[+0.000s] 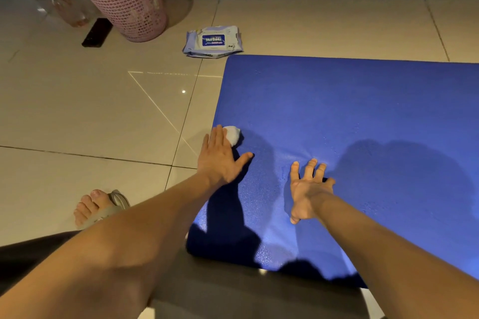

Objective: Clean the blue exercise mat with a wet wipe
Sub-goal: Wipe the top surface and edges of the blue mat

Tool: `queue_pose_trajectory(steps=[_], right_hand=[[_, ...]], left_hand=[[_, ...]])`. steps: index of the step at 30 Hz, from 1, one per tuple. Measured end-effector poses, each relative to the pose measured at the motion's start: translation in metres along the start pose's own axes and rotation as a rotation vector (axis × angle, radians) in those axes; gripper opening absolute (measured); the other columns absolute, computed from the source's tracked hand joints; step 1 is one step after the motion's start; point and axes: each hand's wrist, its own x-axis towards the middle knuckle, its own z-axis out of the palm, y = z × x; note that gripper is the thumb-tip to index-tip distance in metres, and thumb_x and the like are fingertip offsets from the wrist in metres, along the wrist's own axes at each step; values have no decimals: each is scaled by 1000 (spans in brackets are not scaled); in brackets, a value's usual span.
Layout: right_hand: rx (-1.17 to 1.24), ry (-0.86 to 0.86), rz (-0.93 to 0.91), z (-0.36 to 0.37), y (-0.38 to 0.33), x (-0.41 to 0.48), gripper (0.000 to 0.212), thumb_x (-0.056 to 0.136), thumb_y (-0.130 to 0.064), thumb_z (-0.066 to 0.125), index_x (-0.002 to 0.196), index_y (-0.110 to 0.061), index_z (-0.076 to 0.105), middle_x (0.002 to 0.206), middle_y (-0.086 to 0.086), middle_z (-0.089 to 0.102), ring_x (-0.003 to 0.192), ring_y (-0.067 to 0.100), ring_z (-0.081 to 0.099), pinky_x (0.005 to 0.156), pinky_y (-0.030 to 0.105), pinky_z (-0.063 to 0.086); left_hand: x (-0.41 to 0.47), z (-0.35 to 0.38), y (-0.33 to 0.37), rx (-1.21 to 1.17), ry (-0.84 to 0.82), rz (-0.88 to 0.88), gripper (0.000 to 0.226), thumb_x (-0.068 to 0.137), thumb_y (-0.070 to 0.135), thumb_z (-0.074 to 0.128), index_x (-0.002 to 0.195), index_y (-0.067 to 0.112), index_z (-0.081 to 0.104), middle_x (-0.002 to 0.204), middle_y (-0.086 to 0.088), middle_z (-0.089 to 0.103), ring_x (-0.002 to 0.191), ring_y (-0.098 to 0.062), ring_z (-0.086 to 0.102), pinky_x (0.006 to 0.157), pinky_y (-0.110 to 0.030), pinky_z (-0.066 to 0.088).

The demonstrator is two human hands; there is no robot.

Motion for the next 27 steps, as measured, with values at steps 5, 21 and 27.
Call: queue_pose_trajectory(steps=[5, 21, 27], right_hand=[[-2, -4, 4, -2, -1, 1, 147, 72, -48, 87, 153, -10, -30, 157, 36, -26, 145, 60, -14, 113, 68, 25], [15, -1, -9, -2, 2, -2, 145, 75, -47, 85, 152, -11, -32, 157, 35, -28, 146, 58, -16, 115, 67, 23], [20, 16, -10, 0, 2, 0, 146, 74, -48, 86, 152, -10, -31, 156, 37, -27, 145, 60, -16, 114, 67, 24]], left_hand=[[-13, 10, 52, 39, 0, 284, 101, 97, 76, 22, 162, 4, -3, 171, -11, -7, 157, -24, -12, 127, -45, -6], [-2, -3, 42, 261, -75, 299, 95, 99, 73, 9, 161, 3, -7, 171, -12, -8, 157, -26, -14, 127, -46, -8], [13, -19, -5, 180, -90, 41, 102, 94, 80, 7, 163, 6, 2, 171, -11, -1, 158, -25, -10, 127, -49, -3]])
